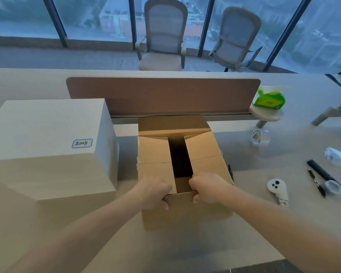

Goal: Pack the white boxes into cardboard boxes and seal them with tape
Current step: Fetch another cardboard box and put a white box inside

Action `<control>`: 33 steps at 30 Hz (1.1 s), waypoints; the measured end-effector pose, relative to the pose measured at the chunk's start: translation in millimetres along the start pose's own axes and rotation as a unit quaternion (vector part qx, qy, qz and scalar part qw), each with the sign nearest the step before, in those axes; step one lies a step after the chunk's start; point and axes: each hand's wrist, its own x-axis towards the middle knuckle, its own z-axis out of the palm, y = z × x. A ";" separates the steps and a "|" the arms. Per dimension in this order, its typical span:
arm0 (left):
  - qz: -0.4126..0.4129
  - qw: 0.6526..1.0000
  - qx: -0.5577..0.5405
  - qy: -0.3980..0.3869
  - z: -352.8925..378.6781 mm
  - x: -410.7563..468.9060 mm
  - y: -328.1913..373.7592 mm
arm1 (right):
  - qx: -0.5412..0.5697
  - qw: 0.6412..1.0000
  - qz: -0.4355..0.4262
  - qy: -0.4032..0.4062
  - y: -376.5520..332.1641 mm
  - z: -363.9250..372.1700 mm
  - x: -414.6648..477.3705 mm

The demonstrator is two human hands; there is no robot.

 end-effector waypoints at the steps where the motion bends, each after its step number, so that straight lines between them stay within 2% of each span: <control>1: 0.009 1.000 0.017 0.017 2.7 1.6 1.1 | -0.003 1.000 -0.001 0.011 -1.0 1.8 2.3; 3: 0.014 0.999 0.035 0.034 5.2 3.4 1.6 | -0.002 1.000 -0.003 0.018 -1.4 5.0 7.5; 6: 0.010 0.999 0.038 0.011 4.3 6.2 0.0 | 0.000 1.000 -0.027 -0.005 4.0 3.5 9.6; 10: -0.027 0.999 -0.040 -0.003 -11.7 8.6 -2.6 | 0.015 0.998 -0.065 -0.001 18.8 -6.9 10.1; 12: -0.019 1.000 -0.017 0.010 -18.5 16.0 -2.6 | -0.049 0.996 -0.079 0.001 22.0 -13.1 12.7; 14: -0.004 1.000 0.013 -0.015 -22.9 24.8 -0.2 | -0.095 0.991 -0.089 0.003 23.5 -20.5 14.5; 16: 0.004 0.999 0.028 -0.031 -30.0 32.6 3.6 | -0.094 0.990 -0.104 0.027 25.8 -29.6 14.0; 19: 0.024 0.998 0.065 0.001 -57.9 40.1 8.4 | -0.105 0.986 -0.108 0.072 30.4 -52.7 7.3; 22: -0.001 0.996 0.082 0.040 -93.1 40.6 6.8 | -0.164 0.978 -0.037 0.126 40.2 -73.7 2.7; 24: -0.062 0.995 0.064 0.045 -107.8 37.6 0.2 | -0.187 0.970 0.069 0.142 51.3 -81.0 4.7; 27: -0.151 0.985 0.065 0.053 -115.3 32.1 -14.6 | -0.207 0.944 0.231 0.113 66.0 -80.8 16.9; 29: -0.206 0.974 0.086 0.041 -111.2 28.3 -22.7 | -0.167 0.939 0.271 0.132 75.6 -71.5 30.3; 33: -0.287 0.953 0.093 -0.013 -94.2 19.5 -32.1 | -0.057 0.936 0.288 0.195 96.5 -38.4 65.6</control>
